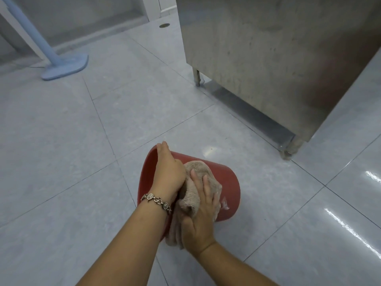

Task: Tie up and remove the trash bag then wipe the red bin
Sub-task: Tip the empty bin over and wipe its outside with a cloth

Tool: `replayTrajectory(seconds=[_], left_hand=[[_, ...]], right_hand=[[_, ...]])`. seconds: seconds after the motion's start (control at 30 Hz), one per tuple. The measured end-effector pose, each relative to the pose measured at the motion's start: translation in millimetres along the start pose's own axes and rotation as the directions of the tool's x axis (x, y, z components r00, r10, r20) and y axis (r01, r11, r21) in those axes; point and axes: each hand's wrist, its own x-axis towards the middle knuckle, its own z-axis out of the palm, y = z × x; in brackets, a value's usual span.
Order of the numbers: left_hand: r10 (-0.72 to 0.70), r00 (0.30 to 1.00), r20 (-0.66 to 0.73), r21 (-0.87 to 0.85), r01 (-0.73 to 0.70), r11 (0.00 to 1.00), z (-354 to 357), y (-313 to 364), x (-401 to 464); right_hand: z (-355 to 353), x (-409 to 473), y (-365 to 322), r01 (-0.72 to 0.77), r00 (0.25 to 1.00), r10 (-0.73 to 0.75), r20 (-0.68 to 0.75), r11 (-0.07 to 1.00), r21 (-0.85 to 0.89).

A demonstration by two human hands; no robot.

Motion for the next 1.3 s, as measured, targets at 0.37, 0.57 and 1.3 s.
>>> replayTrajectory(seconds=[0.37,0.57,1.3], left_hand=[[-0.035,0.999,-0.024,-0.083,0.033,0.996,-3,1,-2],[0.119,0.987,0.103,-0.05,-0.115,0.992,-1,-3,2],[0.445,0.875,0.189,0.11,-0.469,0.876,-5,-77,-37]], right_hand=[[-23,43,48,-0.45,0.868,0.467,-0.165,0.883,0.134],[-22,57,10,-0.168,0.975,0.179,0.129,0.981,-0.094],[-29,137,27,-0.621,0.758,0.603,0.248,0.784,-0.009]])
